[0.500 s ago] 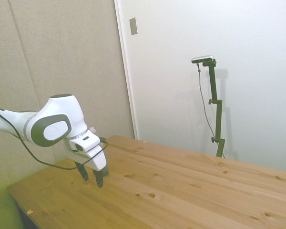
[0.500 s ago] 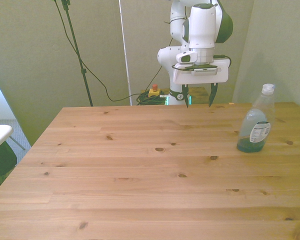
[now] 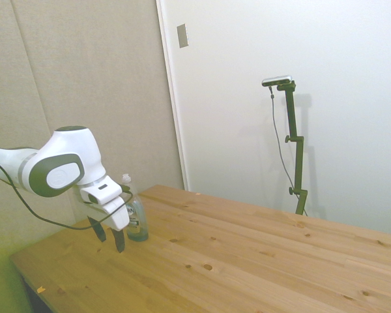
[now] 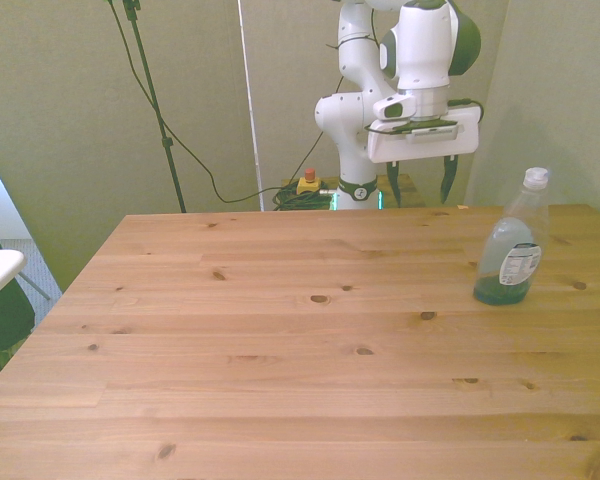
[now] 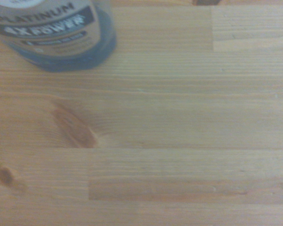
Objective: Knock down the dish soap
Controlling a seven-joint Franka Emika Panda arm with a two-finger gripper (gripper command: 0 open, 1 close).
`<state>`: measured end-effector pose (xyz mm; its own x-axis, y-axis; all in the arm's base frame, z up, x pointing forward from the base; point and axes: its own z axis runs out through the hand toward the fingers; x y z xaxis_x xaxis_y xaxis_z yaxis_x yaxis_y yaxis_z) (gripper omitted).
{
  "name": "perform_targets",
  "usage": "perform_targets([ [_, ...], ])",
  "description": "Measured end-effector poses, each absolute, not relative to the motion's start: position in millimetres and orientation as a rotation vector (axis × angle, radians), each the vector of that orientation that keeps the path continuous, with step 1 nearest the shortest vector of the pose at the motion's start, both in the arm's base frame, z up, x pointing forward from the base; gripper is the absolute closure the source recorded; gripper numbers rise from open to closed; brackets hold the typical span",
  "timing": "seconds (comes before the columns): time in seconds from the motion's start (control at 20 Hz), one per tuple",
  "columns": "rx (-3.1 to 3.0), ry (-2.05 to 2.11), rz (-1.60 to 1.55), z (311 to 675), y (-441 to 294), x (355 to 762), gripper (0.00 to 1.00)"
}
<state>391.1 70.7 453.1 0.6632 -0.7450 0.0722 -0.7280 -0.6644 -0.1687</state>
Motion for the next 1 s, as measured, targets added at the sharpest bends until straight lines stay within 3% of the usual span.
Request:
perform_targets([
  [0.45,-2.716,1.304,-0.273,475,134,418,1.00],
  [1.0,-2.709,1.408,-0.309,472,138,457,1.00],
])
